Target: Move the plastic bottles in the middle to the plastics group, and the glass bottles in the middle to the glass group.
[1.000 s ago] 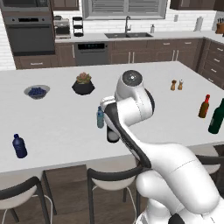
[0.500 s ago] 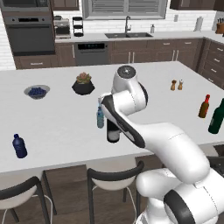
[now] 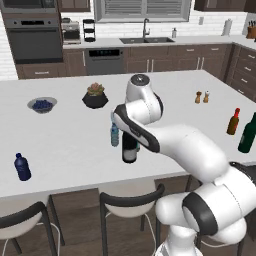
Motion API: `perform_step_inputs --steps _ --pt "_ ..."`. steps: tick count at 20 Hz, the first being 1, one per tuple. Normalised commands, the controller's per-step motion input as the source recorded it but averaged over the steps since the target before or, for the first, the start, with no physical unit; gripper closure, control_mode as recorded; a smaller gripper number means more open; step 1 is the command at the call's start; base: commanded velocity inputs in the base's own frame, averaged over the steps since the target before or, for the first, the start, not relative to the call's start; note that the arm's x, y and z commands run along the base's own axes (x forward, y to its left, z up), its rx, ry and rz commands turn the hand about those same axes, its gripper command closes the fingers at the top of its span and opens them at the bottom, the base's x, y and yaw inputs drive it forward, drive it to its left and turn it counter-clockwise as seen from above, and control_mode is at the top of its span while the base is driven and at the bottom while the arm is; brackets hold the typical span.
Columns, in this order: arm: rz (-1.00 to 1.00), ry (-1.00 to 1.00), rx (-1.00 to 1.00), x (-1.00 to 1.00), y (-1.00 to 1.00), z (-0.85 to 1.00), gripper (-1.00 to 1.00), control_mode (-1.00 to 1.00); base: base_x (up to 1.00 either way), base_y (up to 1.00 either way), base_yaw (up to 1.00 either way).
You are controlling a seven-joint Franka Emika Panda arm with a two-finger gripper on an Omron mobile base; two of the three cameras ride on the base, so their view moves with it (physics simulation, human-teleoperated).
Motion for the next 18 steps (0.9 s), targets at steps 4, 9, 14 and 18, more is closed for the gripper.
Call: perform_step_inputs --steps 4,9,14,18 --pt "0.06 0.00 0.00 0.22 -0.01 -0.32 -1.00 -1.00 0.00 0.00 0.00" --pt "0.05 0.00 0.00 0.31 -0.02 -0.19 -1.00 -1.00 0.00 0.00 0.00" --pt "0.04 0.00 0.00 0.32 -0.02 -0.08 -1.00 -1.00 0.00 0.00 0.00" --pt "0.02 0.00 0.00 0.21 -0.03 -0.09 -1.00 -1.00 0.00 0.00 0.00"
